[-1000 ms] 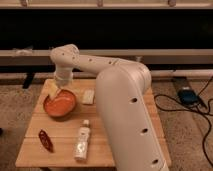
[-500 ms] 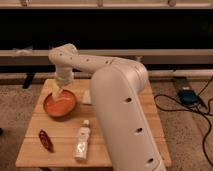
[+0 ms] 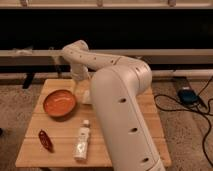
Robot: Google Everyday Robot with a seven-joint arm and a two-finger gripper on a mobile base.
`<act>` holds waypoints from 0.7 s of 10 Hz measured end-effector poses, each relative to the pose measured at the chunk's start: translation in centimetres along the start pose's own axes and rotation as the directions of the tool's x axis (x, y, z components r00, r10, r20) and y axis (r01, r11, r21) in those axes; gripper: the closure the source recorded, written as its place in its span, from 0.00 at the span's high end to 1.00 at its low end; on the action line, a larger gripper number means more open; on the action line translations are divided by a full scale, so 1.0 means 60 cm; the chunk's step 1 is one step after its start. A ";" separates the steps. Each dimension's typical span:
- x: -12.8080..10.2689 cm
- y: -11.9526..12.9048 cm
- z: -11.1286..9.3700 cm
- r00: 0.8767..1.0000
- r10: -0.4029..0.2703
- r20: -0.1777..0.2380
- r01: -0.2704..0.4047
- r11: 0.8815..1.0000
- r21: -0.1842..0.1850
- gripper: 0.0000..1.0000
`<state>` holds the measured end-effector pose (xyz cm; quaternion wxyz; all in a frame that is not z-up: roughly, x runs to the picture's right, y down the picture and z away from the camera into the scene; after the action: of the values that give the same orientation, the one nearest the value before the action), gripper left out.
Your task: Place the white sponge in the ceramic cup
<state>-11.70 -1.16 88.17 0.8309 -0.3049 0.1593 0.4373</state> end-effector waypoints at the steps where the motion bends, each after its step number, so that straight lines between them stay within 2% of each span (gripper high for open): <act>1: 0.012 -0.038 0.012 0.999 0.048 -0.011 -0.047 0.999 0.016 0.80; 2: 0.022 -0.062 0.028 0.997 0.079 -0.023 -0.079 0.996 0.031 0.80; 4: 0.023 -0.084 0.065 0.991 0.131 -0.016 -0.130 0.991 0.036 0.80; 7: -0.015 -0.092 0.087 0.987 0.162 0.002 -0.162 0.986 0.029 0.80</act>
<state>-7.66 -0.73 94.68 0.7969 -0.2789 0.1898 0.5011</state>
